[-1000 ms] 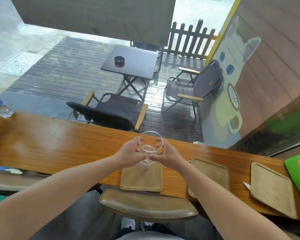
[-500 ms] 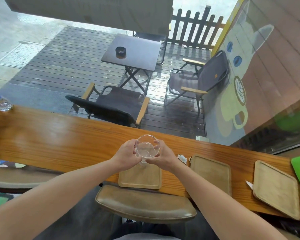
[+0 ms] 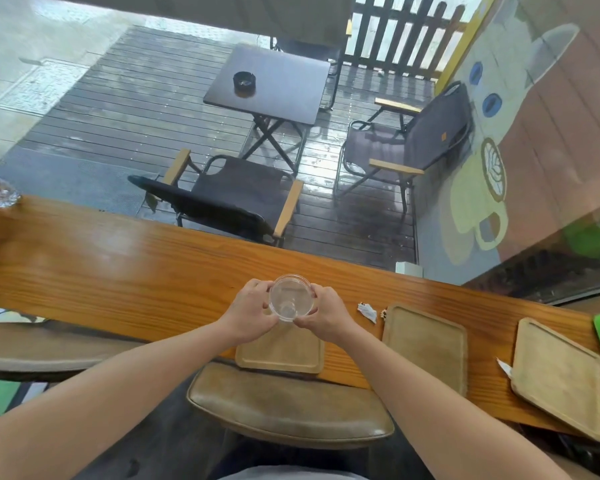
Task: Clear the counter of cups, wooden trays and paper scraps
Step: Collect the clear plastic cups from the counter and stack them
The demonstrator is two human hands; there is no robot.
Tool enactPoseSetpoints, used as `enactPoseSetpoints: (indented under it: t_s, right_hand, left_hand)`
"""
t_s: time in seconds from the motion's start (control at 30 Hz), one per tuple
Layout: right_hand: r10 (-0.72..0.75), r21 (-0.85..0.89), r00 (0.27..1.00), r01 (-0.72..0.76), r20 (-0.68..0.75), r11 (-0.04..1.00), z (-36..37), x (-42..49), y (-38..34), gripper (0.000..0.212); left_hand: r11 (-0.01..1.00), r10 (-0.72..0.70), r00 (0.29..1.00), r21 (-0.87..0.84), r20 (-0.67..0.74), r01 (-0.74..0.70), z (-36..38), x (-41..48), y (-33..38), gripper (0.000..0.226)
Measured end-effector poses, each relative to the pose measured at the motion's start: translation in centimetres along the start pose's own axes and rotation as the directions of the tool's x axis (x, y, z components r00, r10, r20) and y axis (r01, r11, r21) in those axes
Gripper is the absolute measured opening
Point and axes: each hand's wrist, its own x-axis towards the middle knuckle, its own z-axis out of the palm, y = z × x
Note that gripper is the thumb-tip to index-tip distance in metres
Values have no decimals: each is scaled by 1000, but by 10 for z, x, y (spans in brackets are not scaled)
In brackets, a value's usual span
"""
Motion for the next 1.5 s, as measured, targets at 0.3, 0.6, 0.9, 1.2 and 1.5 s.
enactPoseSetpoints:
  t_s: [0.3,0.6,0.9,1.2,1.5]
  right_hand:
    - [25,-14,998,-24,58,1000,4,5,4,47]
    - [112,0,985,-113,128,994,-5,8,9,76]
    - [169,49,969,-180,179,982,3,10,32,94]
    - [76,200,987,-103,138,974,33,23,60,92]
    - [-6,336,985,-53,171,940,24,32,42,83]
  left_hand:
    - [999,-24,999,-24,40,24,6,3,-10,56]
    - [995,-94,992,-28,86,97,0,6,-16,73]
    - [958,-246,965,-127,95,257,15,-6,-39,75]
    - [946,-212,972,-226,104,231,51,-3,-61,82]
    - [953,-58,996,-294,70,76,47,22,-43,76]
